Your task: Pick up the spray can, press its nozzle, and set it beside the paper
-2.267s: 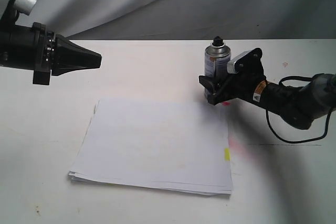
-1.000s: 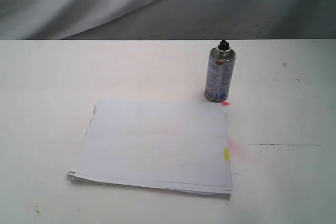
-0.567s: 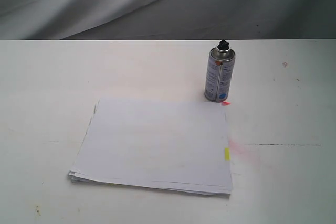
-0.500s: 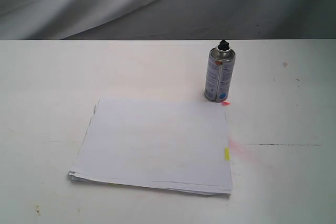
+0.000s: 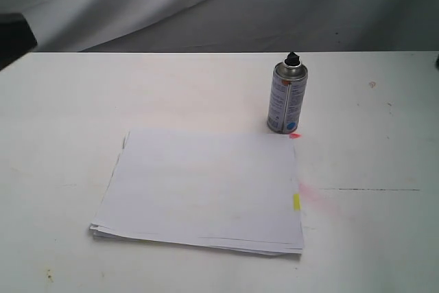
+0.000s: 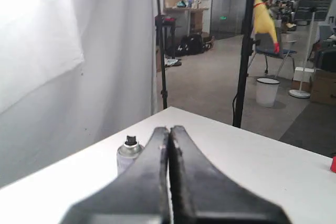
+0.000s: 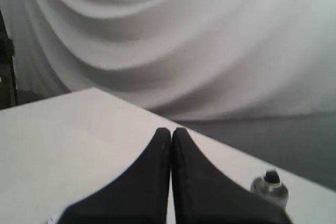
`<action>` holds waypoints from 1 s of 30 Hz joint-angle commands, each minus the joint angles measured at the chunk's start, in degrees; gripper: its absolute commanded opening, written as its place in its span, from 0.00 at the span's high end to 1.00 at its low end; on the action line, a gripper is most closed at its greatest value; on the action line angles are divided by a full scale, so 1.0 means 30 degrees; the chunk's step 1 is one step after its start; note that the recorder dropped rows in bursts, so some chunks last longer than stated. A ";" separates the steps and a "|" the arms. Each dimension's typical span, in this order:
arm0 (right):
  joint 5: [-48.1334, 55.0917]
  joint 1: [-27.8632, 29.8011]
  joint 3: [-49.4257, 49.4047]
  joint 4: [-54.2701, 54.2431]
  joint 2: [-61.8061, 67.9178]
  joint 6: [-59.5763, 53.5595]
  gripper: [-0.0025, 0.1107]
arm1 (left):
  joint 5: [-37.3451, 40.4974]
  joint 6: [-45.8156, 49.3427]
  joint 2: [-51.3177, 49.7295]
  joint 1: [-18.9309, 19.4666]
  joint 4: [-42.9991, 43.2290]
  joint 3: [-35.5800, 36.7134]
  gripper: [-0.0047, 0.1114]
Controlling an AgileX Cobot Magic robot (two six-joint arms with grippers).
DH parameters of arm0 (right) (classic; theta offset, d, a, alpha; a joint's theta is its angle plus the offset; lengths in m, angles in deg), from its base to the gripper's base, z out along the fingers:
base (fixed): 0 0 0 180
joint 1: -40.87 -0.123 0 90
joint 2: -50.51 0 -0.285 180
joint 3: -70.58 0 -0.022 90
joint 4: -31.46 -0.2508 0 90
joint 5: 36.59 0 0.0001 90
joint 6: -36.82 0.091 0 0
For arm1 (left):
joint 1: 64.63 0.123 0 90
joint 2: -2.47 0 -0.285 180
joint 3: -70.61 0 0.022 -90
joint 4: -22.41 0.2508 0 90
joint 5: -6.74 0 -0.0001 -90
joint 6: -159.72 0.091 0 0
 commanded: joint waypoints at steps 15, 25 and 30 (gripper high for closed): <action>0.3464 0.0027 -0.1953 -0.0551 0.3052 -0.0927 0.98 | 0.0219 -0.0563 -0.1713 -0.0124 -0.0560 0.0692 0.96; 0.3464 0.0027 -0.1953 -0.0551 0.3060 -0.0893 0.98 | -0.4586 -0.0563 0.1441 -0.4510 -0.0560 0.0692 0.96; 0.3464 0.0027 -0.1953 -0.0551 0.3060 -0.0893 0.98 | -0.5667 0.0034 0.5897 -0.5196 0.1513 0.1158 0.96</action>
